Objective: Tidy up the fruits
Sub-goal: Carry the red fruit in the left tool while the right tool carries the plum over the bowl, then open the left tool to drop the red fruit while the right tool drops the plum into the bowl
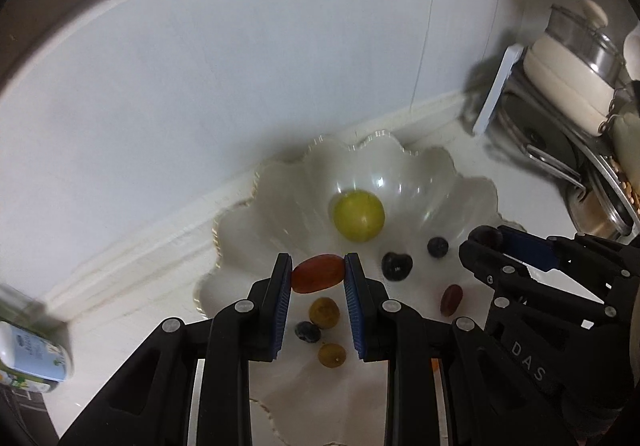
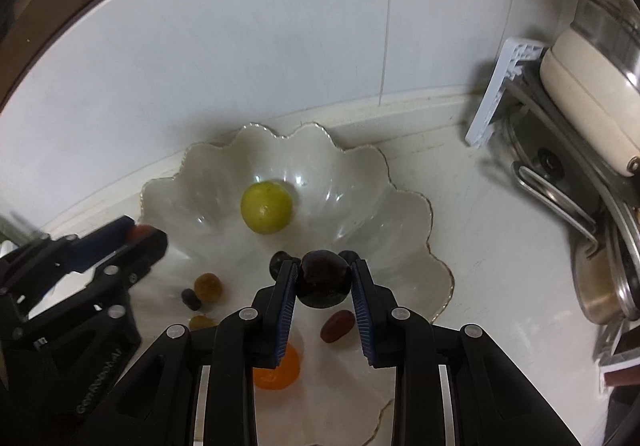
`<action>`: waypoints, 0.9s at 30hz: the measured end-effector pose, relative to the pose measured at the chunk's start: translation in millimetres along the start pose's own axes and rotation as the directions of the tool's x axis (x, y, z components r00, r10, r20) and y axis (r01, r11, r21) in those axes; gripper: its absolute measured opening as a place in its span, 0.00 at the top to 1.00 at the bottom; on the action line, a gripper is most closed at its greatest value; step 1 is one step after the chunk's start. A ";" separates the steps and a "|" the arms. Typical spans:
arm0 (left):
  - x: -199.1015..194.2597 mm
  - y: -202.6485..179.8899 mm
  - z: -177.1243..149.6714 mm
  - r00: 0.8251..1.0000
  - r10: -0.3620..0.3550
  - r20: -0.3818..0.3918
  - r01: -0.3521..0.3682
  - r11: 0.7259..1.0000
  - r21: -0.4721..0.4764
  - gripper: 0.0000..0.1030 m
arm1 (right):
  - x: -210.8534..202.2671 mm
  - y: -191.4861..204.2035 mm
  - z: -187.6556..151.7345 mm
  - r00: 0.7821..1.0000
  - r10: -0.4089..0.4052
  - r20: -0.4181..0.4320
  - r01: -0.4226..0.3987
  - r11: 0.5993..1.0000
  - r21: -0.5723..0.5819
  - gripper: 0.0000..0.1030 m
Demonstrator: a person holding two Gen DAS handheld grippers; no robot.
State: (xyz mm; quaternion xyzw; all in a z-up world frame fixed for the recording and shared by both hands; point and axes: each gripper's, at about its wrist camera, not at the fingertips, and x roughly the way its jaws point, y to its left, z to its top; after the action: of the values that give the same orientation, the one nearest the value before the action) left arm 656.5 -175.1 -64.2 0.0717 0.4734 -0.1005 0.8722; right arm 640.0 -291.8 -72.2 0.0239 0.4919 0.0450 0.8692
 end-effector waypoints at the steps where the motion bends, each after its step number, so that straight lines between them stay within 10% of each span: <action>1: 4.2 0.1 -0.4 1.000 -0.006 -0.015 0.006 1.000 0.001 0.74 | 2.2 0.0 0.6 1.000 -0.004 -0.006 0.004 1.000 0.000 0.72; 10: 30.7 -0.4 -1.1 0.993 -0.049 -0.106 0.049 0.999 -0.005 0.74 | 21.6 -3.7 2.0 0.998 -0.004 -0.070 0.006 1.000 0.022 0.71; 14: 30.3 -0.9 -2.3 0.993 -0.045 -0.108 0.046 0.999 0.007 0.52 | 25.1 -7.1 0.5 0.997 -0.004 -0.083 0.007 0.999 0.036 0.70; 27: 1.0 7.0 -16.3 0.995 0.086 -0.045 -0.085 0.996 0.012 0.42 | 10.5 -2.5 -14.0 0.997 -0.033 -0.067 0.036 0.999 0.031 0.66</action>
State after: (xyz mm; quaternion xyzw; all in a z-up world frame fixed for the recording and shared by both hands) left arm 645.5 -164.8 -73.6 0.0984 0.4889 -0.0637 0.8644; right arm 633.6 -293.2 -88.5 0.0280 0.5216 0.0227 0.8524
